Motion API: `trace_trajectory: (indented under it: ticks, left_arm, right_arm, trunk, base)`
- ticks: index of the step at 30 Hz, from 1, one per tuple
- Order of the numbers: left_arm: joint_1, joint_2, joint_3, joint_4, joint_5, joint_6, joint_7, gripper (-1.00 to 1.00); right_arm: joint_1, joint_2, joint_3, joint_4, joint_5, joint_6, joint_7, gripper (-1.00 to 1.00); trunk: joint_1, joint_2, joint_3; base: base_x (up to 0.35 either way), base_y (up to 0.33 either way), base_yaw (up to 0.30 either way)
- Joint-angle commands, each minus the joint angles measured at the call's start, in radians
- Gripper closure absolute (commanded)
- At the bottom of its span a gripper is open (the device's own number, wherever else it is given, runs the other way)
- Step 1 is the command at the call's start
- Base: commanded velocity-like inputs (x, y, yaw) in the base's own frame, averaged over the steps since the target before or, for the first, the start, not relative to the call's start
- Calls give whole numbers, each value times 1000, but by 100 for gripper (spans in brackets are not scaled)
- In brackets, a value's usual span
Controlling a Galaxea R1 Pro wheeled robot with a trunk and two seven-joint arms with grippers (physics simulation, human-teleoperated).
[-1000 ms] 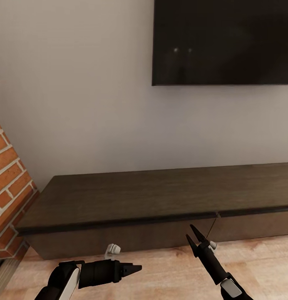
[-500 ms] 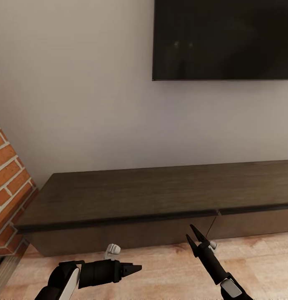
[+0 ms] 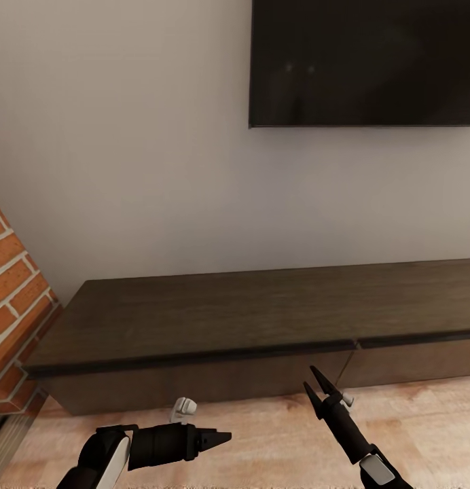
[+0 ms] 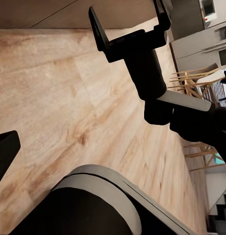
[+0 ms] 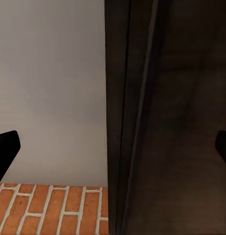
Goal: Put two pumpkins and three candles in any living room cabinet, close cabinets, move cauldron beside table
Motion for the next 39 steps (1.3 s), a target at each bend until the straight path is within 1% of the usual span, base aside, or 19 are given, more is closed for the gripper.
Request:
trace_trajectory:
  ticks: [1, 3, 22, 30, 39]
  left_arm:
    - [0, 1, -1, 0, 5, 5, 1, -100]
    - [0, 1, -1, 0, 5, 5, 1, -100]
    - [0, 1, -1, 0, 5, 5, 1, -100]
    - [0, 1, -1, 0, 5, 5, 1, -100]
    - [0, 1, -1, 2, 5, 5, 1, -100]
  right_arm:
    - [0, 0, 3, 1, -8, 10, 2, -100]
    - [0, 0, 3, 1, -8, 10, 2, -100]
    - [0, -3, 4, -2, -7, 11, 15, -100]
    - [0, -3, 4, -2, -7, 11, 54, -100]
    - [0, -3, 4, -1, -7, 11, 60, -100]
  trunk:
    - [0, -1, -5]
    - [1, -1, -13]
    - [1, -1, -13]
    - [1, -1, -13]
    - [1, -1, -13]
  base:
    - [0, 0, 0]
    - [0, 0, 0]
    - [0, 0, 0]
    - [0, 0, 0]
    - [7, 0, 0]
